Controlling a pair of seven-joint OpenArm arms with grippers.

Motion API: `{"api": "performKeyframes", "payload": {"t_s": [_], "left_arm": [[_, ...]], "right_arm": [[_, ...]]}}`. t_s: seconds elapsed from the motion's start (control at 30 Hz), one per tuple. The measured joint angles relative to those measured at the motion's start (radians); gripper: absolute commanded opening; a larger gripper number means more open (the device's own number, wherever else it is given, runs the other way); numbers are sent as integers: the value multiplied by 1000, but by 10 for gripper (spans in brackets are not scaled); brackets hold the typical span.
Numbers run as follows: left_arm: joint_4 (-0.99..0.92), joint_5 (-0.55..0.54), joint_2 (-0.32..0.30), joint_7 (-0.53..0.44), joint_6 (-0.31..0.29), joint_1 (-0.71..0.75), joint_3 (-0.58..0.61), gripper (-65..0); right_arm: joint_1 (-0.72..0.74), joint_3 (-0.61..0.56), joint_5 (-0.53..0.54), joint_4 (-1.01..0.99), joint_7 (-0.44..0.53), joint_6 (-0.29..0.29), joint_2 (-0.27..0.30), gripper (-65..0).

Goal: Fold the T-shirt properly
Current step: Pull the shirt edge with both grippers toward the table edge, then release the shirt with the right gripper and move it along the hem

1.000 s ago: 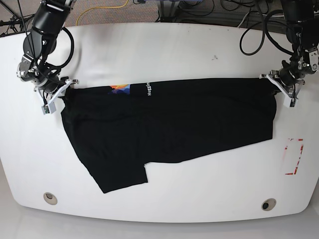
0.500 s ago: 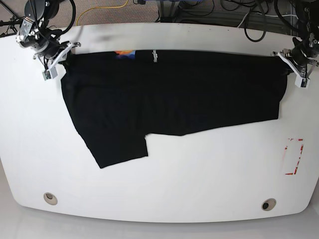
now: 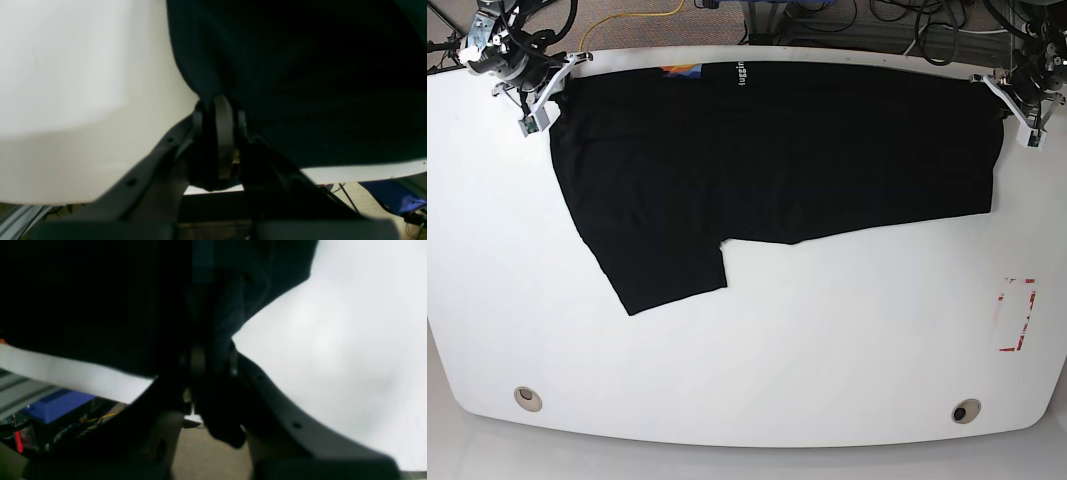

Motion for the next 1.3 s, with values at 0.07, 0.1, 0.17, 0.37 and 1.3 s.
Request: {"api": "performKeyframes", "payload": {"t_s": [0.07,0.1,0.17,0.37,1.3], "left_arm": [[2,-4,0,-3,0,10,-9,-650],[2,-4,0,-3,0,16,-13,-650],[2,1,0,1,0,25,-15,-650],[2,8,-4,3,0,27,-13,-612],[155,3,-2,-1,7,17,-18,-315]], "right_arm": [[-6,0,0,2,0,0,0,-644],[-8,0,1,3,3,0,-3,-642],[-8,0,-1,5,3,0,-13,-640],[-10,0,-12,6,4,0,-24,-469],[88,158,-19,161,-59,-1,-61,-162]]}}
